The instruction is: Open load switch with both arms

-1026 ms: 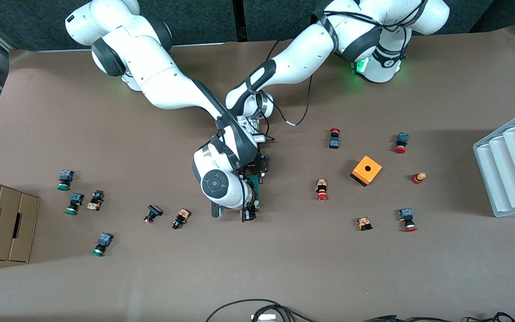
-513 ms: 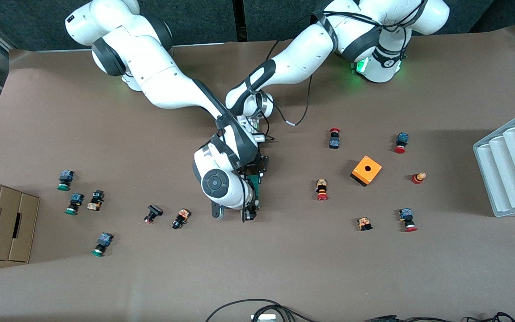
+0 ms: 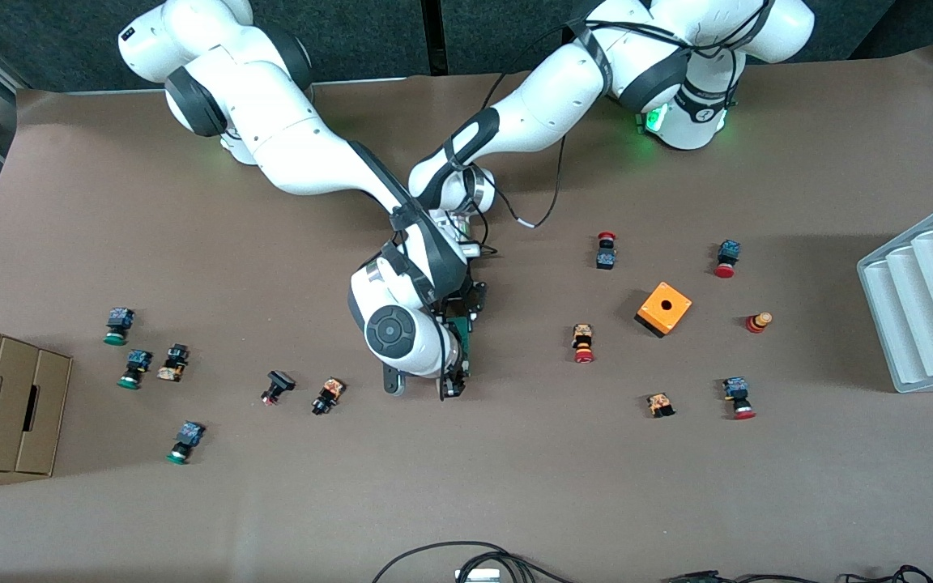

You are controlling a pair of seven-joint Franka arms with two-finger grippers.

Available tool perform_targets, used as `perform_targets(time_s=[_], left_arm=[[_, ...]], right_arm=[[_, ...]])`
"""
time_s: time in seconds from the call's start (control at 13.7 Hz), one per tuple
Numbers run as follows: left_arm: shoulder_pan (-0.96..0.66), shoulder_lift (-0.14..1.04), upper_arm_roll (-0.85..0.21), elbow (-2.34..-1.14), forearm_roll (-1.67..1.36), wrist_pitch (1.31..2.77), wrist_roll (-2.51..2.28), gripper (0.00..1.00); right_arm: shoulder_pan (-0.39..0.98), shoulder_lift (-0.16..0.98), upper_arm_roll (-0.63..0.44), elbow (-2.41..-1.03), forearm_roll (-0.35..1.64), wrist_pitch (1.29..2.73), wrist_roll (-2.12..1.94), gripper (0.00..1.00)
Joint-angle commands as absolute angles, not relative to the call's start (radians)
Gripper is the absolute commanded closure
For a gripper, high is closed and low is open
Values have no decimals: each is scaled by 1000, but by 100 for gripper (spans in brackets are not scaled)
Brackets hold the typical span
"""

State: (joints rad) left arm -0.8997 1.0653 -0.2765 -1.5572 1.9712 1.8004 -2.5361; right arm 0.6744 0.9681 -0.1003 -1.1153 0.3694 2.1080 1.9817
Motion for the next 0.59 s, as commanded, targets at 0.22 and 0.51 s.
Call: perform_targets(time_s=[0.22, 0.51], left_arm=[[-917, 1091, -273, -1528, 1971, 1798, -2528, 46], [-917, 1091, -273, -1528, 1971, 1798, -2528, 46]], right_arm=[[686, 940, -106, -1131, 377, 2049, 1968, 62], [692, 933, -107, -1141, 376, 2042, 1968, 62]])
